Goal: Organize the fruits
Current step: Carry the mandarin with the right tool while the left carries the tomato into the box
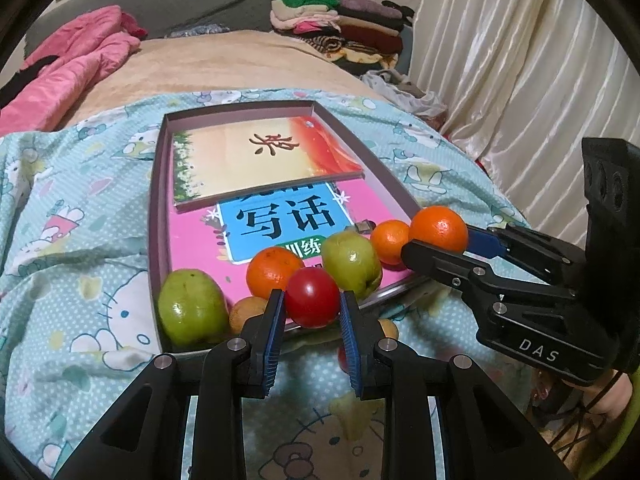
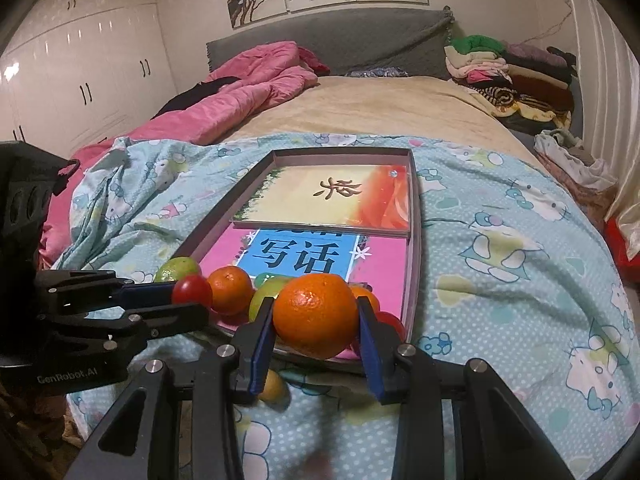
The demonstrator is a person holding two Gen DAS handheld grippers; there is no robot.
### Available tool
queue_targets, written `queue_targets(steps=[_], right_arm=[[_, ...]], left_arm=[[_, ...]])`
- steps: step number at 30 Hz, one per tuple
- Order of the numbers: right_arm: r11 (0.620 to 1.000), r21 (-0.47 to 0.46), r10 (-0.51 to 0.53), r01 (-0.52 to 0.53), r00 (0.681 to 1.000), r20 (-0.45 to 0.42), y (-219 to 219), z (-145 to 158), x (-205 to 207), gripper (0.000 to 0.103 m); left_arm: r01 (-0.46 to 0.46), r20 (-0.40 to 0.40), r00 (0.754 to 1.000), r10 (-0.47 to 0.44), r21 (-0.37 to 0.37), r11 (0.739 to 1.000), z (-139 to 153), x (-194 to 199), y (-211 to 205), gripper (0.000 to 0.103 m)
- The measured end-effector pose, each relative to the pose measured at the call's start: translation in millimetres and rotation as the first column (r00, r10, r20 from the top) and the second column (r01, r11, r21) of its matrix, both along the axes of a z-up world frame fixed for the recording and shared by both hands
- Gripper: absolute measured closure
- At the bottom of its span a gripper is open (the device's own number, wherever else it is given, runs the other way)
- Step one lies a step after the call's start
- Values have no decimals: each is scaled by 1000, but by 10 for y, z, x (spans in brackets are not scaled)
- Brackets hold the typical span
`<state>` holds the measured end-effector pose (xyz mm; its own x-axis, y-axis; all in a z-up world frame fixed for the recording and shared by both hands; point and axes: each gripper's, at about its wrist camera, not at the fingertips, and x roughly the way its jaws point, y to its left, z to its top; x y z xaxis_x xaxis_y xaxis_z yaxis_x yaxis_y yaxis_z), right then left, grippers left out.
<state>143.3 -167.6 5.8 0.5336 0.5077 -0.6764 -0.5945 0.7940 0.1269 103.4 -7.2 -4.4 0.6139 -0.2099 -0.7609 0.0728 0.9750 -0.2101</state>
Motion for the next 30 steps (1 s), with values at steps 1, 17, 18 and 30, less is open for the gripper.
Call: queue_targets(steps=[1, 17, 18, 30], right_arm=[[1000, -4, 4, -4, 1000, 3, 9, -7, -5, 64], [997, -76, 39, -35, 998, 46, 159, -90, -81, 55], [997, -65, 37, -35, 998, 44, 148, -77, -85, 54], [999, -8, 32, -31, 996, 86, 44, 96, -213, 40]], left_arm=[[0, -5, 1000, 0, 2, 1000, -15, 8, -2, 75], [-4, -14, 1000, 4, -7, 1000, -71, 54, 21, 75], [-5, -13, 1000, 5, -8, 1000, -69, 53, 23, 75], [-6, -15, 1000, 6, -20, 1000, -49, 45, 31, 66]])
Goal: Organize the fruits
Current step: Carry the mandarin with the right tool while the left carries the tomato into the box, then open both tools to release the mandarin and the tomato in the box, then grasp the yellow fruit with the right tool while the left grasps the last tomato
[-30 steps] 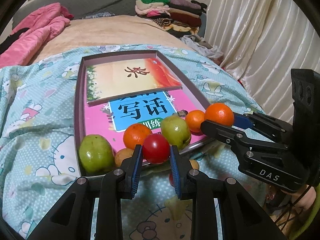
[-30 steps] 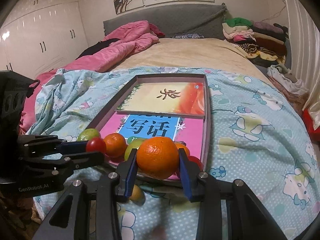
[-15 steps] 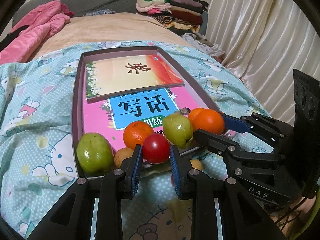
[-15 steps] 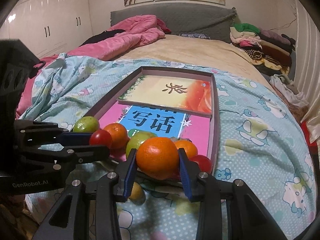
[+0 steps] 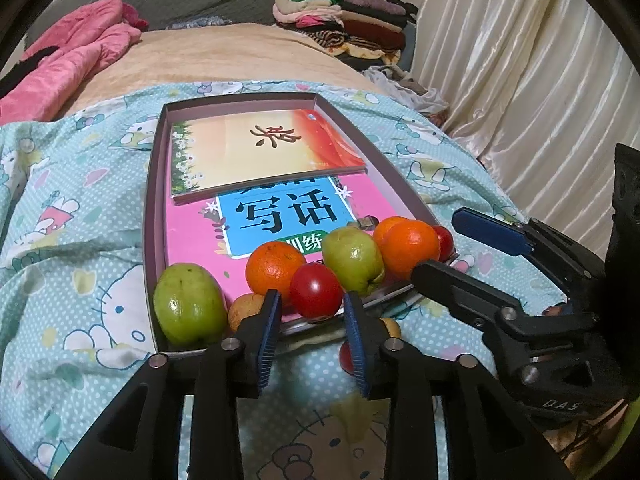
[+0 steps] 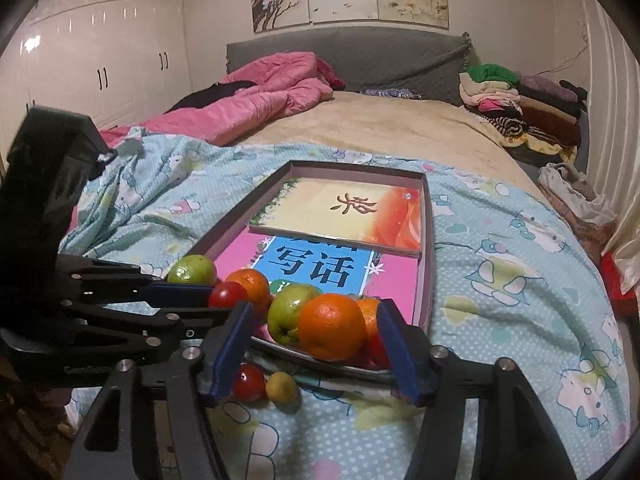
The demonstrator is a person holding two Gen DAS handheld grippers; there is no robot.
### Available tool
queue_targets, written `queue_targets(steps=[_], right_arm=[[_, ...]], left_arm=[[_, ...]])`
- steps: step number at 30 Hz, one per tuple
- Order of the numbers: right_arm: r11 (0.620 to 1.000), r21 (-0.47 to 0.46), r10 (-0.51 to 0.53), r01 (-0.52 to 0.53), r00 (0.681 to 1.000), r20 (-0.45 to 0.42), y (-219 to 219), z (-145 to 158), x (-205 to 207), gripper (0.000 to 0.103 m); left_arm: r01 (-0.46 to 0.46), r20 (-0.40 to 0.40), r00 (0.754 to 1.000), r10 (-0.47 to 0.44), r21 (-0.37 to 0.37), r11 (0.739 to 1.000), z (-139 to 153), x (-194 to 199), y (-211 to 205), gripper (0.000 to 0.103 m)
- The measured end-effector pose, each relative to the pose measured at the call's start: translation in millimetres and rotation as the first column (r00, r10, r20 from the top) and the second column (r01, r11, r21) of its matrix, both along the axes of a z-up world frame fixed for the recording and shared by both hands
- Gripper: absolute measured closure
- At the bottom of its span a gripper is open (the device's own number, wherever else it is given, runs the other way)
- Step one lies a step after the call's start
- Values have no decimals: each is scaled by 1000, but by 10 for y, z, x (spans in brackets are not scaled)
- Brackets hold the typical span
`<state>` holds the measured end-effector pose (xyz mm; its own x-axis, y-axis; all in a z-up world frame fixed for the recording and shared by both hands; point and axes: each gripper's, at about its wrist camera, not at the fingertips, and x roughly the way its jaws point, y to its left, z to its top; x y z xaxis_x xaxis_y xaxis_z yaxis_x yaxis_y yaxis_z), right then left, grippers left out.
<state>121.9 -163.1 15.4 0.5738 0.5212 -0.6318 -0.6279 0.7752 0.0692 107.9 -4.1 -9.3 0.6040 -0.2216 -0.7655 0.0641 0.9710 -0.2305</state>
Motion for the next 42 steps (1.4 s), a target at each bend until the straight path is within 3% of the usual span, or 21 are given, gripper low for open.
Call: queue_targets(steps=[3, 14, 18, 29, 35, 37, 42], right_arm=[[1000, 14, -15, 15, 1000, 0, -62, 30, -15, 39], [997, 60, -45, 51, 994, -97, -243, -5, -22, 39], [998, 43, -40, 45, 992, -120, -236, -48, -47, 39], [999, -37, -24, 18, 984, -176, -158, -194, -88, 39], [998, -56, -43, 30, 970, -241, -179, -306, -29, 39], [998, -61, -50, 35, 965, -257, -189, -338, -11, 39], [998, -41, -55, 44, 950, -306, -234, -382, 50, 39]], left_arm=[[-4, 7, 1000, 4, -2, 1000, 33, -19, 2, 54], [-26, 52, 998, 28, -49, 998, 211, -212, 133, 41], [-22, 26, 999, 23, -61, 998, 197, -320, 172, 37], [64, -77, 995, -63, 1, 998, -42, -337, -93, 38], [103, -94, 991, -98, 52, 993, -156, -296, -249, 39], [118, -99, 989, -112, 53, 992, -190, -264, -282, 50], [152, -101, 984, -144, 76, 985, -257, -158, -367, 62]])
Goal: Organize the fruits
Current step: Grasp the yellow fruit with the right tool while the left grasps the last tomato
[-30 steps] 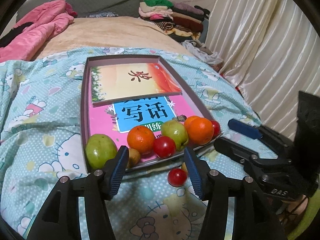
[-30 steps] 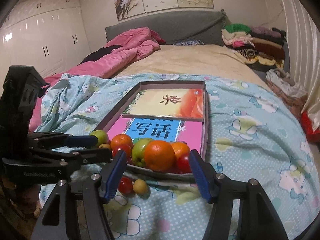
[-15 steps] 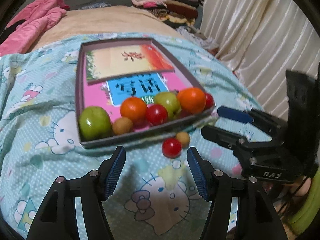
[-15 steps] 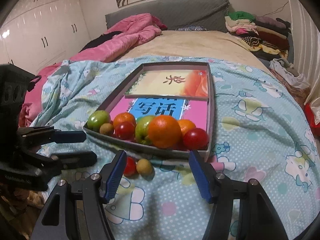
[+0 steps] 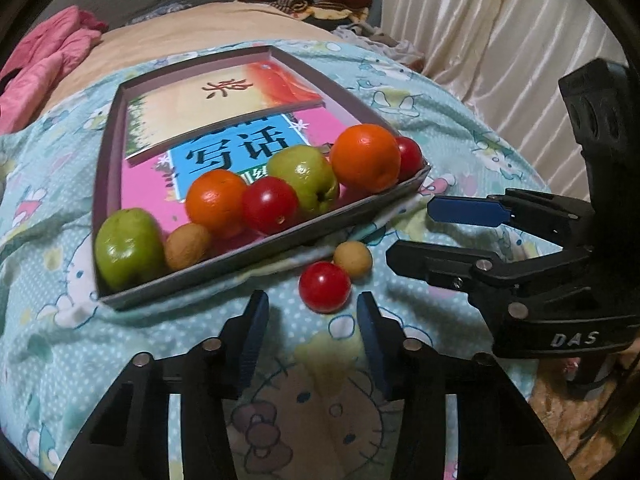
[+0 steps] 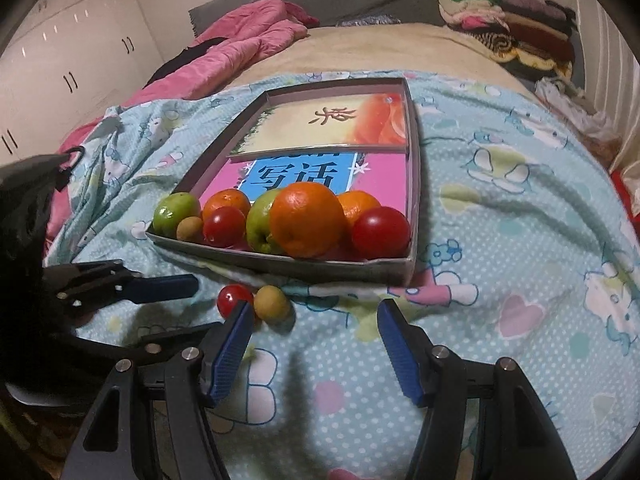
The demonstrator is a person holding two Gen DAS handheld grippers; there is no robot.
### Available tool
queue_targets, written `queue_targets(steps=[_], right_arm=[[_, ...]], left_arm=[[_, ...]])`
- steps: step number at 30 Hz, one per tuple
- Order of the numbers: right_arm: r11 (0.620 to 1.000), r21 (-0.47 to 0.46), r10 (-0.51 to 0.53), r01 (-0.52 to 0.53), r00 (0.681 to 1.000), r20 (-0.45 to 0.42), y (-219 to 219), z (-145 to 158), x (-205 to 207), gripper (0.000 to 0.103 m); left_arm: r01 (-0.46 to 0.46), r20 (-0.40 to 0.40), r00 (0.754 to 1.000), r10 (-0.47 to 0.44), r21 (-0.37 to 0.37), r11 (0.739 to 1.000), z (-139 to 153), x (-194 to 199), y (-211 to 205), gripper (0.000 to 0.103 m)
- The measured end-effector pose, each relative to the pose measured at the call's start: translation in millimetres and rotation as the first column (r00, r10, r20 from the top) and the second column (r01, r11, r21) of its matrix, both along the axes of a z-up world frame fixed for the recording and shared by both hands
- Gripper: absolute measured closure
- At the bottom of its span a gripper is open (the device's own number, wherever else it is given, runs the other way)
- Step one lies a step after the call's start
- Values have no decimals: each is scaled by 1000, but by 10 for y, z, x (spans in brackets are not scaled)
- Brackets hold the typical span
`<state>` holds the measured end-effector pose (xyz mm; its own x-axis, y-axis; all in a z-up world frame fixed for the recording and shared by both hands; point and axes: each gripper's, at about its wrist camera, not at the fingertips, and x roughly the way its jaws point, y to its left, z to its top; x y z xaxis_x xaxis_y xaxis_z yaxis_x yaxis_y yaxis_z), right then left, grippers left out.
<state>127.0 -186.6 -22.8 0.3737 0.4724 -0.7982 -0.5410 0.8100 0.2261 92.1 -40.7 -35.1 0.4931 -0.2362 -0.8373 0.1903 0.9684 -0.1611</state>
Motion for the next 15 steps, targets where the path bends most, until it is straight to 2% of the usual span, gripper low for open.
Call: queue_targets(steps=[3, 6, 8, 15], right_arm=[[1000, 10, 4, -4, 999, -43, 3, -52, 46, 40], [999, 22, 25, -24, 997, -71, 31, -87, 64, 48], [999, 26, 49, -47, 996, -72, 70, -95, 60, 54], [989, -26, 143, -144, 989, -40, 329, -150, 48, 64]], left_arm=[[17, 6, 1000, -17, 3, 1000, -22, 65, -26, 67], [36, 4, 999, -36, -11, 999, -37, 90, -36, 75], [38, 1, 999, -38, -5, 999, -41, 86, -24, 75], [-19, -21, 1000, 19, -12, 1000, -27, 42, 182, 76]])
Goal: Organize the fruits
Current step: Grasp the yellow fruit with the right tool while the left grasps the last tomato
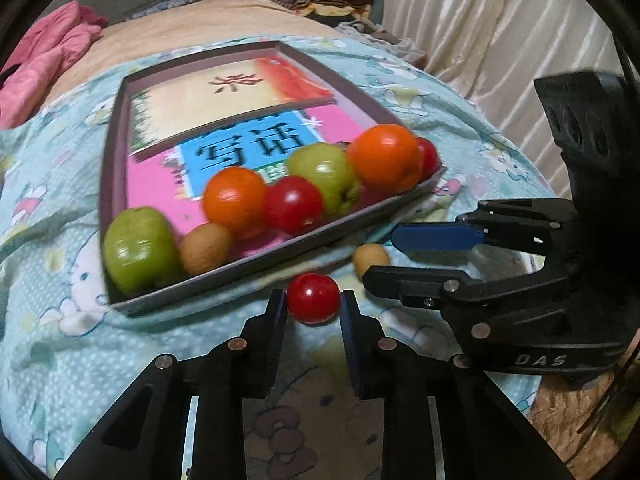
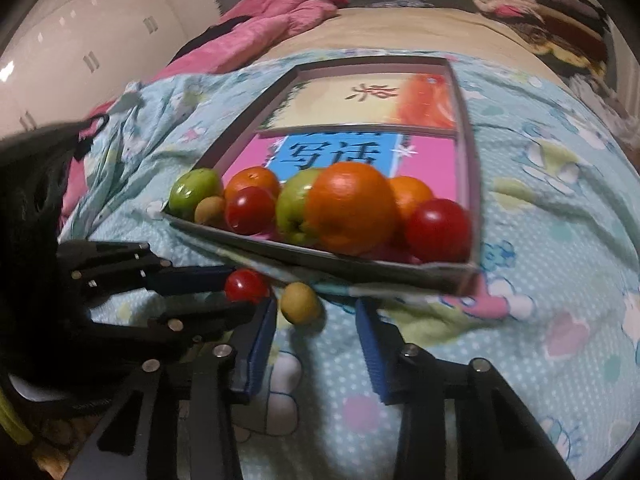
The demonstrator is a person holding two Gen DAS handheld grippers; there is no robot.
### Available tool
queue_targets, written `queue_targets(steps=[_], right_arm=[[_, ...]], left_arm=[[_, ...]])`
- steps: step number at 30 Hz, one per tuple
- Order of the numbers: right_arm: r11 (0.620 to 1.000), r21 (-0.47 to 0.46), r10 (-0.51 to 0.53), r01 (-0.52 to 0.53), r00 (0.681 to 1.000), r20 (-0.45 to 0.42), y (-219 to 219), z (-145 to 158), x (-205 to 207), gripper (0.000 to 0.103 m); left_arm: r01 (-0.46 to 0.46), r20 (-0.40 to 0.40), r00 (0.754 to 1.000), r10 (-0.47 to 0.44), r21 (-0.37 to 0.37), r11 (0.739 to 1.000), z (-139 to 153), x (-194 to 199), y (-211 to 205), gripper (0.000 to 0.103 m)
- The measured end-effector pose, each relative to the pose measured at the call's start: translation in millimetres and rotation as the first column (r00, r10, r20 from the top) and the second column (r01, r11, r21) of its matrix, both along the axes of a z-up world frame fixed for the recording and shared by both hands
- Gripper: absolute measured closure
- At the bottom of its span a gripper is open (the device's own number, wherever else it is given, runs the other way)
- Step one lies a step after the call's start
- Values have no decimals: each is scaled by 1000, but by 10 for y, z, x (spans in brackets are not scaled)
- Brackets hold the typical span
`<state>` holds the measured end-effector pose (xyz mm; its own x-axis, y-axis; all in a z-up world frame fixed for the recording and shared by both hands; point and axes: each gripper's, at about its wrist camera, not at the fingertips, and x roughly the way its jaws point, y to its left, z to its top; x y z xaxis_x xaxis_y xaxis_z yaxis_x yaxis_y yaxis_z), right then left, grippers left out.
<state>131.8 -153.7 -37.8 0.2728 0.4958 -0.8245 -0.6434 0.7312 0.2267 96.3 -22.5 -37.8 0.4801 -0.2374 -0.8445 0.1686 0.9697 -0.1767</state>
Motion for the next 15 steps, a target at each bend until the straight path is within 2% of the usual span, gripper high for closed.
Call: queue_targets(steps=[6, 8, 11, 15], right_arm=[[998, -48, 47, -46, 998, 31, 155, -68, -38, 80], [997, -52, 53, -51, 998, 38, 141, -55, -56, 80], [999, -14, 33, -33, 999, 42, 29, 30, -84, 80], [995, 100, -13, 10, 999, 32, -195, 209, -107, 80]], left_arm=[[-37, -17, 999, 36, -21, 999, -48, 49, 86, 76], [-34, -13, 999, 34, -5, 999, -67, 76, 43, 76], [-37, -11, 999, 37, -5, 999, -71, 101, 27, 76], [-54, -16, 998, 53, -67, 996, -8, 70, 120, 76]])
